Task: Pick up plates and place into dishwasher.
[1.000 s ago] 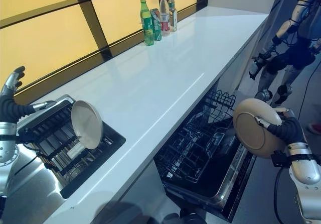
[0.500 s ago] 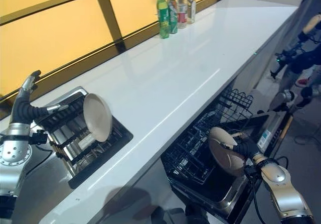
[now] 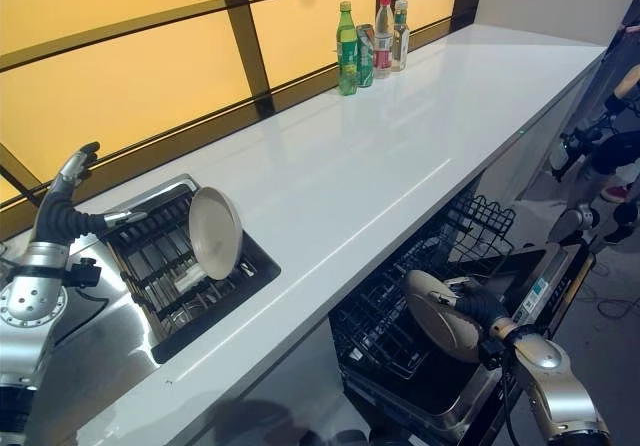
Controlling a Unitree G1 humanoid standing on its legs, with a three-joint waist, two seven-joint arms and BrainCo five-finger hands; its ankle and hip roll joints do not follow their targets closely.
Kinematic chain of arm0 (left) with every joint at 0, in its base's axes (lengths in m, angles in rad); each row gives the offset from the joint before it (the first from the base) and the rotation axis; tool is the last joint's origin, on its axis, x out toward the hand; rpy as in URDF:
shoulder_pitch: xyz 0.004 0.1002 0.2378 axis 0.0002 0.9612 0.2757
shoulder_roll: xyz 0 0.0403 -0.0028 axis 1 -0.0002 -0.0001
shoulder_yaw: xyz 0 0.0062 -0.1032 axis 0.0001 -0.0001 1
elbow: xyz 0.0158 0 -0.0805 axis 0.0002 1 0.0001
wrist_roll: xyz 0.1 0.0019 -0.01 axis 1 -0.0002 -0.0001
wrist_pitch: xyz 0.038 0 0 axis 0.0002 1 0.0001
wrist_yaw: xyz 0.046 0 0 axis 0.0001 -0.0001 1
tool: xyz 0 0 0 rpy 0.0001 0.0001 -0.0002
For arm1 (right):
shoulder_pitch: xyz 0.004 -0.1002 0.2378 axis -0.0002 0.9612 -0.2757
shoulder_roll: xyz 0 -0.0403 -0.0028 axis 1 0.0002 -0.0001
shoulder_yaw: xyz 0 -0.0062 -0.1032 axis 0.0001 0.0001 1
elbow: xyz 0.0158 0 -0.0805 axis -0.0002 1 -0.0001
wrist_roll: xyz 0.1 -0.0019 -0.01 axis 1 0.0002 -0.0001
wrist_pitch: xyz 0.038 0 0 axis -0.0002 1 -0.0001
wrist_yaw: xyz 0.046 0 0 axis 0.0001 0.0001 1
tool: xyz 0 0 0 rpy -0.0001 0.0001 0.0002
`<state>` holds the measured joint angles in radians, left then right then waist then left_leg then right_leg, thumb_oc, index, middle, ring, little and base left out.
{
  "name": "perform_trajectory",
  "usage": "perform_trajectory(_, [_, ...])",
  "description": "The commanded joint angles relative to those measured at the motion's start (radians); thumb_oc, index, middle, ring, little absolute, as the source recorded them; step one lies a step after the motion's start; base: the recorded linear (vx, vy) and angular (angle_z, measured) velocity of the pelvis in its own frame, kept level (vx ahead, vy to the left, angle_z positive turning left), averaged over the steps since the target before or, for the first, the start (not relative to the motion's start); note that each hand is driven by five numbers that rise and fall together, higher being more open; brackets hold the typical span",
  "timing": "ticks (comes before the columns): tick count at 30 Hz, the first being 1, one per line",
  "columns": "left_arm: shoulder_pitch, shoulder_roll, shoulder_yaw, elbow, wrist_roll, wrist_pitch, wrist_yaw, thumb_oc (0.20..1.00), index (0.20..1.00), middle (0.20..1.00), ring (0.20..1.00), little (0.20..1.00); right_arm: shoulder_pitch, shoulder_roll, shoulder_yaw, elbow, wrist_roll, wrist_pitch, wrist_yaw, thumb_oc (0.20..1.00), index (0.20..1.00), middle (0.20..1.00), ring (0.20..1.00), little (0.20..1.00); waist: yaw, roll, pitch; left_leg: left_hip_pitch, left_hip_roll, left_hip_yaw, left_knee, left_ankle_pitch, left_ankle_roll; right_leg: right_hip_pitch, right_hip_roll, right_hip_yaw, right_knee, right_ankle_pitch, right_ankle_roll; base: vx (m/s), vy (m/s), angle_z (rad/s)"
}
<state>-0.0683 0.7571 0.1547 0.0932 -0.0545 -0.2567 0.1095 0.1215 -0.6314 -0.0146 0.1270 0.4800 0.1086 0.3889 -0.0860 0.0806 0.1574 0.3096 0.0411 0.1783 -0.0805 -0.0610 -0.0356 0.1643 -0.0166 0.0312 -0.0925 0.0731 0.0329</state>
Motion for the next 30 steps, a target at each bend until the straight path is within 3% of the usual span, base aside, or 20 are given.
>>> perform_trajectory(1, [-0.015,0.042,-0.035,-0.023,-0.012,-0.04,-0.001,1.0,1.0,1.0,1.0,1.0,-0.087,0.028,0.042,-0.006,0.148,-0.011,0.07,0.2,0.2,0.2,0.2,0.2,0.028,-0.055,-0.098,-0.102,-0.012,-0.068,0.118,-0.041,0.027,-0.013,-0.074,-0.021,0.041,-0.05,0.074,0.1,-0.003,0.04])
perform_trajectory(10, [0.03,-0.002,-0.039,-0.035,0.0,-0.018,-0.028,1.0,1.0,1.0,1.0,1.0,-0.027,0.084,0.076,0.025,0.078,0.066,0.12,0.2,0.2,0.2,0.2,0.2,0.038,-0.045,-0.109,-0.089,-0.011,-0.094,0.123,-0.029,0.018,0.01,-0.079,-0.037,0.052,-0.058,0.073,0.1,0.018,0.07])
perform_trajectory(17, [0.053,-0.025,-0.055,-0.062,0.008,0.001,0.016,1.0,1.0,1.0,1.0,1.0,0.001,0.053,0.084,0.124,-0.005,0.009,0.106,0.2,0.2,0.2,0.2,0.2,0.023,-0.006,-0.06,-0.125,-0.016,-0.12,0.141,-0.006,0.01,-0.024,-0.092,-0.027,0.074,-0.053,0.067,0.01,0.044,0.06])
perform_trajectory(21, [0.098,-0.043,-0.032,-0.087,0.0,-0.003,-0.003,1.0,1.0,1.0,1.0,1.0,0.039,0.064,0.064,0.16,-0.08,0.026,0.075,0.2,0.2,0.2,0.2,0.2,0.016,0.018,-0.056,-0.119,-0.023,-0.126,0.147,-0.001,0.006,-0.015,-0.101,-0.019,0.075,-0.051,0.068,0.08,0.025,0.02])
perform_trajectory(30, [0.179,-0.051,0.002,-0.164,-0.021,-0.015,-0.069,1.0,1.0,1.0,1.0,1.0,0.125,0.056,0.012,0.258,-0.24,0.024,-0.017,0.2,0.2,0.2,0.2,0.2,0.017,0.024,-0.075,-0.084,-0.018,-0.127,0.154,-0.004,0.0,0.027,-0.111,-0.024,0.073,-0.052,0.076,0.08,-0.035,0.05])
